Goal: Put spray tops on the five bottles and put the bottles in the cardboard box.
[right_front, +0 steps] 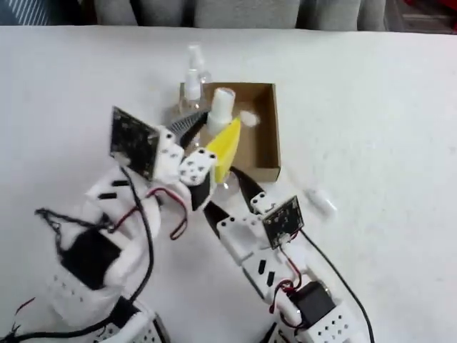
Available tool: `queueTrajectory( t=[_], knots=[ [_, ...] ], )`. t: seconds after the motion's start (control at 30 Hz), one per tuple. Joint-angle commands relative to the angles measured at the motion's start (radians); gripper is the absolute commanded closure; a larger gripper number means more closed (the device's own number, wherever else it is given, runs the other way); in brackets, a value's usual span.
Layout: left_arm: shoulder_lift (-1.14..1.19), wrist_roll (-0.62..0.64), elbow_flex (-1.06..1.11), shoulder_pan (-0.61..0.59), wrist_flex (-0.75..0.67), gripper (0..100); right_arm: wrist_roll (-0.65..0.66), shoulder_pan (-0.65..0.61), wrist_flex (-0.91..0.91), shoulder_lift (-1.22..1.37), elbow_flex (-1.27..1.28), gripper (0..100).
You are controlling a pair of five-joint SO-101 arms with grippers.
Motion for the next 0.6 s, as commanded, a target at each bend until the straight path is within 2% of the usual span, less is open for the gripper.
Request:
queueTrajectory(
  t=[0.0, 0.2, 0.37, 0.57],
  knots=[
    [-0.030, -0.064, -0.244, -0.015, 0.109, 98, -0.008, -0.007, 0.005, -0.012, -0.012, 98.3],
    [0.054, -0.031, -0.428, -0.016, 0.110, 98, -0.008, -0.008, 0.012, -0.012, -0.012, 98.3],
    [0.193, 0.015, -0.557, -0.073, 0.117, 98, -0.008, -0.008, 0.012, -0.012, -0.012, 98.3],
    [0.239, 0.086, -0.535, -0.067, 0.133, 98, -0.008, -0.008, 0.012, -0.012, -0.012, 98.3]
  ],
)
